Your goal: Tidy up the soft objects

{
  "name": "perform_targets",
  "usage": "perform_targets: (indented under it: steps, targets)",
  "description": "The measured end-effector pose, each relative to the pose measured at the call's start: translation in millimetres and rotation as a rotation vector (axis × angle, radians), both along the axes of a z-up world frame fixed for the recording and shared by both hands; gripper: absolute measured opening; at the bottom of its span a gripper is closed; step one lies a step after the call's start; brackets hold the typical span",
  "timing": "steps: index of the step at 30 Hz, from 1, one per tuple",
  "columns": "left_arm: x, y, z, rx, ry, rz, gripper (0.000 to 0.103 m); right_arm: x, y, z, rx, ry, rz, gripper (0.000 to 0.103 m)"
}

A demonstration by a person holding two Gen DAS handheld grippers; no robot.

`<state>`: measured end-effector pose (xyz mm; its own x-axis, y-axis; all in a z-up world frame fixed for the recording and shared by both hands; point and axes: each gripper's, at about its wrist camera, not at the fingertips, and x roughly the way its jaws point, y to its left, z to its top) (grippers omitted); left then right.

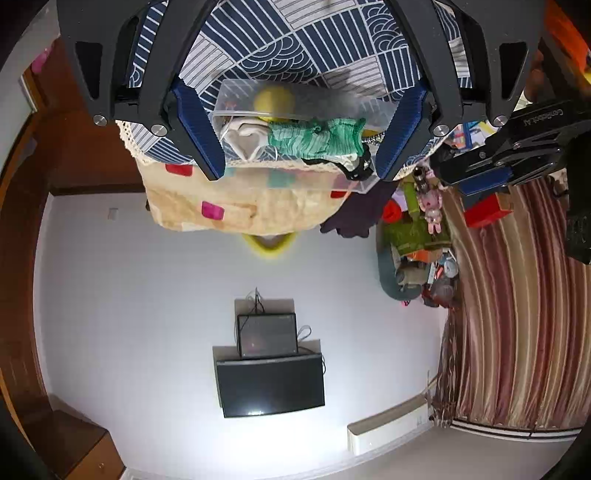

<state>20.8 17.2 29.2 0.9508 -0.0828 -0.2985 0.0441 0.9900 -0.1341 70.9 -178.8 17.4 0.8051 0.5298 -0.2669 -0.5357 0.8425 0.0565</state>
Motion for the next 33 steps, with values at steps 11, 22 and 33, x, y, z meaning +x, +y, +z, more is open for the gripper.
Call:
perform_targets:
  steps: [11,22,33]
  targets:
    - [-12.7,-5.3,-6.7,0.010,-0.039,0.049,0.100,-13.9,0.2,-3.7,0.007,-0.054,-0.006,0.103]
    - [-13.5,-8.3,-14.5,0.033,-0.030,0.058,0.102,-15.3,-2.0,-9.5,0.016,-0.034,0.000,0.103]
    - [-14.0,-8.6,-15.5,0.037,-0.029,0.065,0.102,-15.0,-3.3,-9.3,0.018,-0.031,-0.002,0.103]
